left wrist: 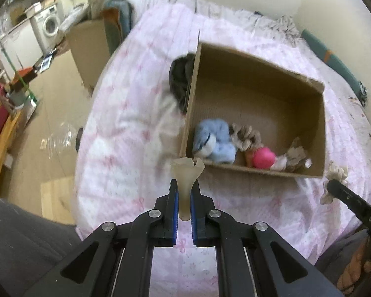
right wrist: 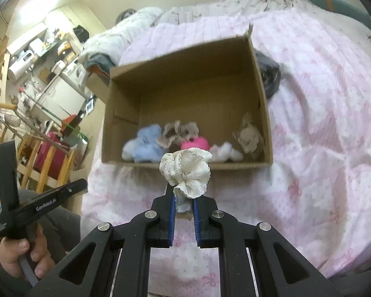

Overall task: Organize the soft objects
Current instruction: 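Carry the white scrunchie and peach sponge over the box with both tools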

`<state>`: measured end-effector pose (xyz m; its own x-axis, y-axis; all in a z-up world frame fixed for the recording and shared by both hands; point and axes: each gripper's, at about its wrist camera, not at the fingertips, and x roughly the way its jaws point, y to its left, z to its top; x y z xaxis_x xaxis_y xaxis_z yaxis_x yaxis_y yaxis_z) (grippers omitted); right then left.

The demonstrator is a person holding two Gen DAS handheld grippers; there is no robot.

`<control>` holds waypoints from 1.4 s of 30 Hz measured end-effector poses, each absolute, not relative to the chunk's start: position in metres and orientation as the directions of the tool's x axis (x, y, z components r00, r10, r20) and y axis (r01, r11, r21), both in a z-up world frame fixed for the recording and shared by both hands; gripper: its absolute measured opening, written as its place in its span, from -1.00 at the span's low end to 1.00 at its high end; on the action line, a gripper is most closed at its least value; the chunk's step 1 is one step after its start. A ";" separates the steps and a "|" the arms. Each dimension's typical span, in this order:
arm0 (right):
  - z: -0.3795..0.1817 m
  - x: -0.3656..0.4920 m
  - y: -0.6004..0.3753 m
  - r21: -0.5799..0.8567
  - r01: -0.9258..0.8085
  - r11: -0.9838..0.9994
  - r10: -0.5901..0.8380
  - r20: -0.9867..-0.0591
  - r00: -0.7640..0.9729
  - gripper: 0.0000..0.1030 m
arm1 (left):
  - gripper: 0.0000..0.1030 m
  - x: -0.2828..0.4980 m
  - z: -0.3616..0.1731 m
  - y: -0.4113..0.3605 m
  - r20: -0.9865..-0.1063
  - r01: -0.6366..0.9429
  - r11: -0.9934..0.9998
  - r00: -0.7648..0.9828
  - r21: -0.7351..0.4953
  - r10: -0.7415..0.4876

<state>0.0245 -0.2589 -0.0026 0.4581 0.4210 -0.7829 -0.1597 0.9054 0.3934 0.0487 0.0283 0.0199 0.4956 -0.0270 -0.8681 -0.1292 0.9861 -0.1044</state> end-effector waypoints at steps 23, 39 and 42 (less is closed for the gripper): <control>0.056 0.081 -0.289 0.411 -0.141 0.901 0.407 -0.685 0.604 -0.73 | -0.85 0.145 0.050 0.013 -0.806 -0.062 0.994 0.590 -0.090 -0.036; -0.004 0.098 -0.281 0.365 -0.081 0.927 0.348 -0.764 0.544 -0.73 | -0.82 0.160 -0.010 -0.028 -0.810 0.067 0.996 0.581 -0.053 -0.082; -0.013 0.101 -0.278 0.339 -0.084 0.937 0.331 -0.790 0.515 -0.73 | -0.82 0.164 -0.012 -0.024 -0.818 0.048 0.995 0.567 -0.085 -0.098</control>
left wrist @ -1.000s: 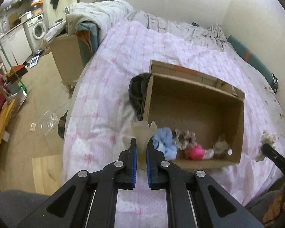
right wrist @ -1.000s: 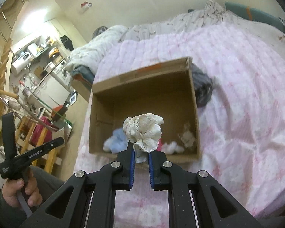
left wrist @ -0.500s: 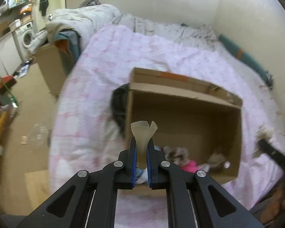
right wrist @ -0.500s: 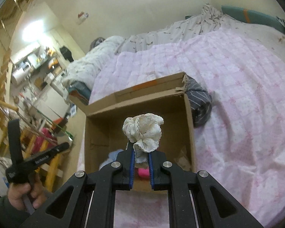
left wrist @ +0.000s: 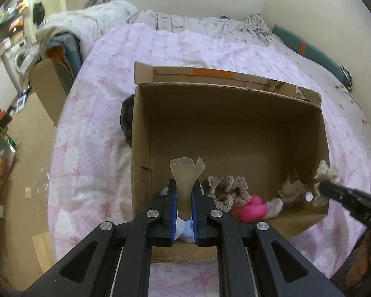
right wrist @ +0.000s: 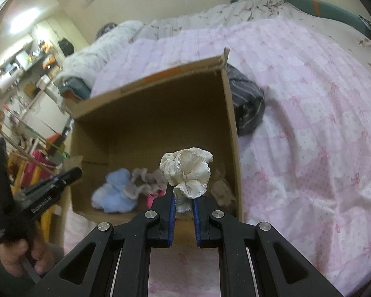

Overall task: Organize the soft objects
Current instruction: 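Carry the white scrunchie and peach sponge over the box with both tools, then open both tools to drop the scrunchie and sponge into the box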

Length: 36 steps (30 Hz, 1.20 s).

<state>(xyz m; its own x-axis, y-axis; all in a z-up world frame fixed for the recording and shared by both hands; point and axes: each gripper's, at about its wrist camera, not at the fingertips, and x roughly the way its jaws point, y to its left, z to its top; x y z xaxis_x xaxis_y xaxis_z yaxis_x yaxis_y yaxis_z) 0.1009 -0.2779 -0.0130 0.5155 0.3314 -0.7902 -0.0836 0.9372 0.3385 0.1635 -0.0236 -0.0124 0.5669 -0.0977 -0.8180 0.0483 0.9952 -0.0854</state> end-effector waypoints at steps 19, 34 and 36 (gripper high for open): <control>-0.032 0.109 -0.259 0.251 -0.103 0.962 0.271 -0.856 0.441 -0.73 | -0.58 0.167 -0.025 -0.026 -0.841 0.040 0.996 0.533 -0.085 -0.094; -0.037 0.109 -0.255 0.244 -0.119 0.962 0.272 -0.867 0.418 -0.73 | 0.08 0.163 -0.024 -0.040 -0.833 0.081 0.994 0.542 -0.075 -0.107; -0.036 0.110 -0.254 0.249 -0.121 0.961 0.277 -0.862 0.425 -0.73 | 0.10 0.163 -0.023 -0.039 -0.832 0.080 0.993 0.543 -0.085 -0.115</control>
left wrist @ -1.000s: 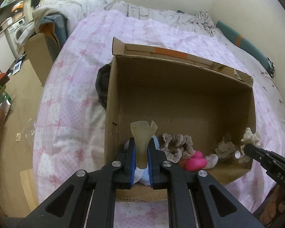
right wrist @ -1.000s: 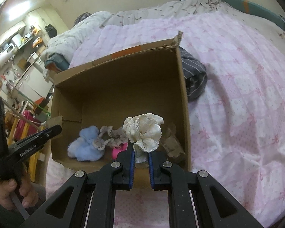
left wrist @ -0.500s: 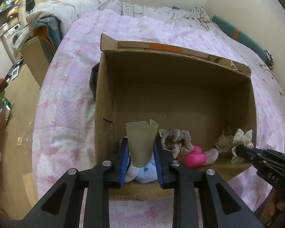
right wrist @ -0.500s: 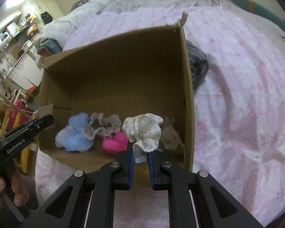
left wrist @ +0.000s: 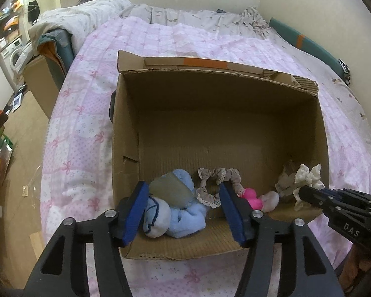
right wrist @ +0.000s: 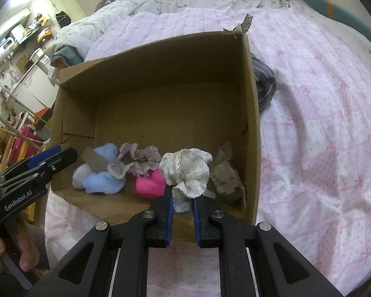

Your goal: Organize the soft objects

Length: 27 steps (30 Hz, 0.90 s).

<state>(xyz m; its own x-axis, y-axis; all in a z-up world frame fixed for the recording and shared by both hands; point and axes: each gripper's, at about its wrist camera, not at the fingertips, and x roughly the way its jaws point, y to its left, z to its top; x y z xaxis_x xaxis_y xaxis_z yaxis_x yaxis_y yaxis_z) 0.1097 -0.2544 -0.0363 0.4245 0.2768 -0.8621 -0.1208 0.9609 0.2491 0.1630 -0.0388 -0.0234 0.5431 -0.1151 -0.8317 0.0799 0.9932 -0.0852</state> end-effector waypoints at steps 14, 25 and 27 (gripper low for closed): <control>-0.030 0.108 -0.262 0.260 -0.086 0.962 0.269 -0.844 0.464 0.29 | 0.10 0.165 -0.018 -0.028 -0.833 0.040 0.995 0.545 -0.091 -0.098; 0.010 0.096 -0.285 0.325 -0.037 0.945 0.276 -0.731 0.624 0.45 | 0.57 0.143 0.025 -0.007 -0.737 -0.022 0.997 0.675 -0.069 -0.037; 0.014 0.091 -0.291 0.350 -0.025 0.936 0.284 -0.716 0.638 0.48 | 0.71 0.136 0.033 0.000 -0.720 -0.042 0.997 0.694 -0.072 -0.023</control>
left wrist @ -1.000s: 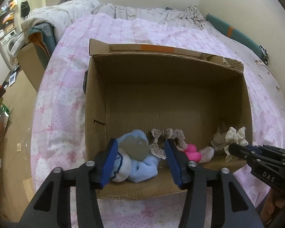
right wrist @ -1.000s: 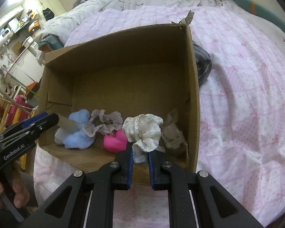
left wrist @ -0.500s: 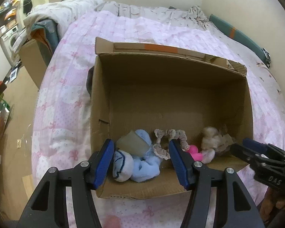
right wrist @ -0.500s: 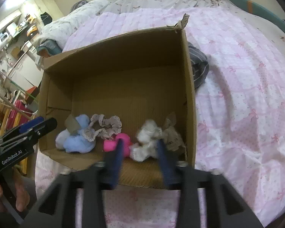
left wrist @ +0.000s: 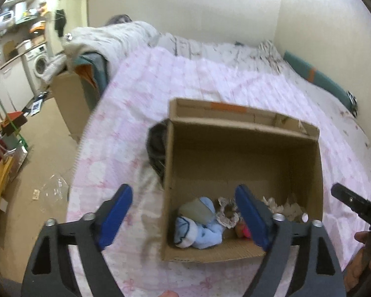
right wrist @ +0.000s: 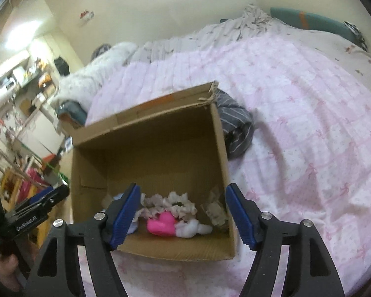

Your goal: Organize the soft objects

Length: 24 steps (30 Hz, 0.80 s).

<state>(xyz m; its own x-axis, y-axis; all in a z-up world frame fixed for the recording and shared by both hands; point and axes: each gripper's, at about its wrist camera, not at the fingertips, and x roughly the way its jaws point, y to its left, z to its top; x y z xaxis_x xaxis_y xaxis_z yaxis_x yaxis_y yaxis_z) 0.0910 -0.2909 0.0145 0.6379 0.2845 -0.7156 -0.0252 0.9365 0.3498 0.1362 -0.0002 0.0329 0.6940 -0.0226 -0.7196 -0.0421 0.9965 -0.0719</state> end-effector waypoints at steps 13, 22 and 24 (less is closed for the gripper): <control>0.035 0.045 -0.289 0.296 -0.023 0.955 0.224 -0.669 0.708 1.00 | 0.91 0.081 0.043 -0.011 -0.694 0.002 1.000 0.720 -0.012 -0.010; 0.024 0.016 -0.267 0.220 -0.027 0.975 0.177 -0.701 0.691 1.00 | 0.91 0.054 0.034 -0.020 -0.691 0.003 1.000 0.723 0.018 0.010; 0.022 0.014 -0.263 0.215 -0.037 0.976 0.182 -0.706 0.684 1.00 | 0.91 0.053 0.030 -0.021 -0.696 -0.008 1.000 0.718 0.026 0.024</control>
<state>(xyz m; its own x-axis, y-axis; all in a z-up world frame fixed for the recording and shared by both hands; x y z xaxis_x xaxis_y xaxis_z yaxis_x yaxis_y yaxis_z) 0.0139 -0.2625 0.0216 0.6839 0.1821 -0.7064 -0.0374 0.9758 0.2153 0.0527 -0.0208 0.0297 0.7178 0.0241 -0.6958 -0.0079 0.9996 0.0265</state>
